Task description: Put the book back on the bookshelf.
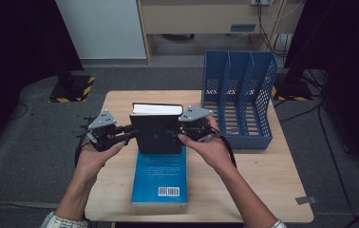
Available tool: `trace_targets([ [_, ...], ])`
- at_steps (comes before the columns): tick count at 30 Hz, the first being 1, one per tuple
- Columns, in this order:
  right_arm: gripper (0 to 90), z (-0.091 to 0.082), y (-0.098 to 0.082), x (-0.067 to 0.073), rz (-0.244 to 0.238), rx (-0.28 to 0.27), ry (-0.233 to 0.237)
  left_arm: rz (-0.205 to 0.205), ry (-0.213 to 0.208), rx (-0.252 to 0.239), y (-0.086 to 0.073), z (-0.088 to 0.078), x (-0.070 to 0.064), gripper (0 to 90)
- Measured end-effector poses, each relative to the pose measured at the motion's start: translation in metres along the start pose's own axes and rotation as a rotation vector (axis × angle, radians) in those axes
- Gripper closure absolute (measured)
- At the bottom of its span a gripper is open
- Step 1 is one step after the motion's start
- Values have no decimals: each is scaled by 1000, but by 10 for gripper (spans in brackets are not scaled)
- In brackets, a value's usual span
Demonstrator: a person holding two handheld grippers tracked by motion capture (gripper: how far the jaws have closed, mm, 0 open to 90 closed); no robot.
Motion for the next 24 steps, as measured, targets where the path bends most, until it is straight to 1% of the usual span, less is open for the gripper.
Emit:
trace_targets([
  [3, 174, 4, 2, -4, 0, -13, 3, 1, -2, -1, -1, 0, 0, 700],
  [7, 137, 12, 7, -5, 15, -19, 31, -2, -4, 8, -6, 2, 2, 696],
  [10, 151, 18, 9, -3, 22, -13, 60, -10, -4, -6, -9, 5, 3, 678],
  [12, 159, 21, 10, -1, 21, -13, 67, -11, 6, -2, -13, 7, 4, 654],
  [13, 159, 21, 10, 0, 17, -14, 69, -9, 12, 0, -16, 8, 5, 650],
  [15, 165, 23, 10, 1, 15, -14, 76, -17, 22, -13, -22, 11, 6, 629],
  [16, 166, 24, 10, 1, 13, -12, 76, -17, 41, -7, -26, 12, 8, 586],
  [17, 171, 25, 9, 2, 10, -10, 79, -11, 64, 0, -32, 15, 11, 561],
  [18, 172, 25, 9, 3, 13, -9, 91, -19, 64, 2, -36, 17, 12, 561],
  [19, 174, 26, 9, 3, 13, -7, 94, -37, 58, 3, -42, 21, 14, 559],
  [20, 174, 26, 8, 5, 8, -5, 97, -44, 60, 6, -46, 23, 16, 542],
  [22, 176, 27, 7, 6, -6, -2, 99, -56, 67, 16, -56, 30, 18, 535],
  [24, 180, 27, 7, 6, -1, -6, 102, -60, 66, 24, -61, 36, 18, 530],
])
Point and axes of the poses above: each handheld gripper's, and its own axes: z roughly forward along the jaws, y roughly out of its top, x roughly to its left, the point moved 8 cm from there along z, roughly forward along the jaws, and after that the axes turned 10 degrees about -z, right-handed, at the moved point
